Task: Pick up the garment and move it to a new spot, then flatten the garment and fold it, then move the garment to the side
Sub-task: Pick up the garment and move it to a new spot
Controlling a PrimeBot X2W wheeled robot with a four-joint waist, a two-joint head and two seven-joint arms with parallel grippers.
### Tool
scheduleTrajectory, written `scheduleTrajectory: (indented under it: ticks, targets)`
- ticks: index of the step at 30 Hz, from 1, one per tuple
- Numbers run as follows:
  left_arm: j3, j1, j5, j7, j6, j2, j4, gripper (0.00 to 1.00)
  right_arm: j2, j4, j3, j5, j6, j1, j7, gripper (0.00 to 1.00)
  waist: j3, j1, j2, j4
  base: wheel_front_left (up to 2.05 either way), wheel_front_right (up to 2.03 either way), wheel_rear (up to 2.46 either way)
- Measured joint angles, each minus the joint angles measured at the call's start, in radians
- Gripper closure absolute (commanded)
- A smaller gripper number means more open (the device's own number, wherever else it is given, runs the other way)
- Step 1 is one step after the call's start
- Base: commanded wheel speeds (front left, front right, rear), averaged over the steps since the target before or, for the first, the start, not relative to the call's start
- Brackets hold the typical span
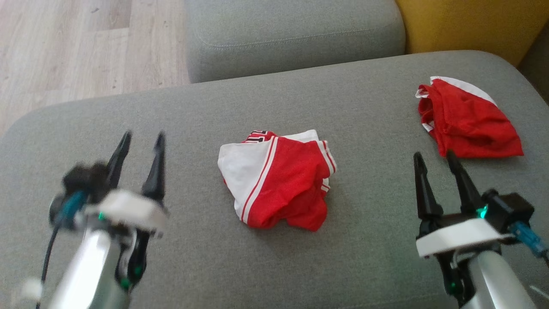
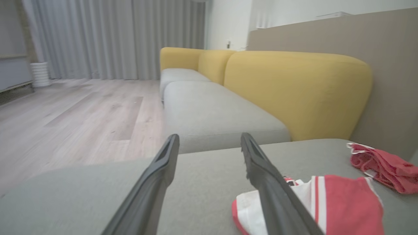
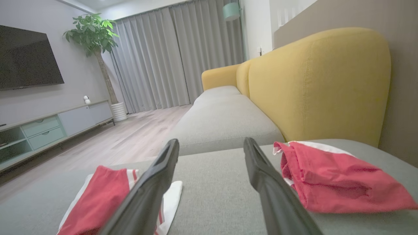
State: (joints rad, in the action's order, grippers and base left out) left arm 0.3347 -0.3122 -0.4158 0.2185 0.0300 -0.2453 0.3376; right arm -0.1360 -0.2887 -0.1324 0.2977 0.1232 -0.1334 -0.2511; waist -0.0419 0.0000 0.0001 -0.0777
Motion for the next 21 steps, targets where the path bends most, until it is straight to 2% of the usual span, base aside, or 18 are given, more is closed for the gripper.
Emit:
scheduleTrajectory:
  ticks: [5,8,10,15,21]
  targets:
    - [-0.067,0.189,0.005,0.029,0.079,-0.006,-0.106,0.0,0.002,0.006,0.004,0.0,0.0,0.043,0.0,0.0,0.005,0.0,0.0,0.005,0.0,0.0,0.0]
    - [-0.112,0.268,0.029,0.03,0.111,0.01,-0.191,0.0,0.004,0.014,0.004,0.0,0.0,0.044,0.0,0.0,0.01,0.0,0.0,0.004,0.0,0.0,0.0]
    - [-0.147,0.306,0.057,0.031,0.116,0.033,-0.251,0.0,0.004,0.016,0.001,0.0,0.0,0.044,0.0,0.0,0.016,0.0,0.0,0.001,0.0,0.0,0.0]
    - [-0.163,0.365,0.108,0.031,0.084,0.09,-0.291,0.0,0.002,0.018,0.004,0.0,0.0,0.044,0.0,0.0,0.019,0.0,0.0,0.007,0.0,0.0,0.0]
    - [-0.201,0.368,0.143,0.031,0.044,0.116,-0.299,0.0,0.001,0.02,0.002,0.0,0.0,0.044,0.0,0.0,0.022,0.0,0.0,0.013,0.0,0.0,0.0]
